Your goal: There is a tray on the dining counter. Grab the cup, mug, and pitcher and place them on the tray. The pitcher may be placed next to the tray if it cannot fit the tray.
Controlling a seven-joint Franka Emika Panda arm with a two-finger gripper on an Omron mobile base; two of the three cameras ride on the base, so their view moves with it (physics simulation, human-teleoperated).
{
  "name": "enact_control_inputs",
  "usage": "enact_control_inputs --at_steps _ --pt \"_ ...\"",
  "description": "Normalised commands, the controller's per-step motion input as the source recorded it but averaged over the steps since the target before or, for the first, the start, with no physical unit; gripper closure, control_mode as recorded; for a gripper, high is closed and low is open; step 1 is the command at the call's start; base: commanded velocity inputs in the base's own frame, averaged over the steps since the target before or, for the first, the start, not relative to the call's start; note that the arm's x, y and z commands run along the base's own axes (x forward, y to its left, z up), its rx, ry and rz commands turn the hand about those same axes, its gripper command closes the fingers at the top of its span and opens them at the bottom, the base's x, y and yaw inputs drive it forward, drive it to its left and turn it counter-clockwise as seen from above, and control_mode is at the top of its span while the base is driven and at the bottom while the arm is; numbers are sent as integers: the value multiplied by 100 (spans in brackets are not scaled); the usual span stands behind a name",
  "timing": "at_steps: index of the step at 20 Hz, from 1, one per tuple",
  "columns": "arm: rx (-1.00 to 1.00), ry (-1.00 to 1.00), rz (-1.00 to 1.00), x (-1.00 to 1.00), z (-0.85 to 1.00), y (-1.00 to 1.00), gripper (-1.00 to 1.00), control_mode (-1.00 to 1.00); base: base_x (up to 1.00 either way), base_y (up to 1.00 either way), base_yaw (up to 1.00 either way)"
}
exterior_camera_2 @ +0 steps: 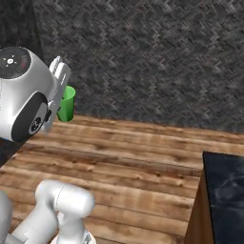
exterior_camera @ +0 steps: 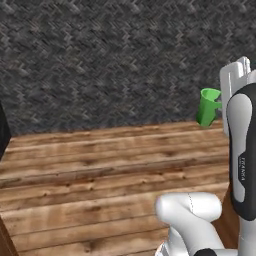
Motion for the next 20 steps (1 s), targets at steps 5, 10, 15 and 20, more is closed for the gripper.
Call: enact_control_inputs --at_steps 5,10,15,20 --pt "0 0 0 0 0 0 100 100 100 1 -5" --pt "0 0 0 0 0 0 100 100 100 3 -6" --pt "0 0 0 0 0 0 100 100 100 10 -7" --pt "0 0 0 0 0 0 100 100 100 12 -20"
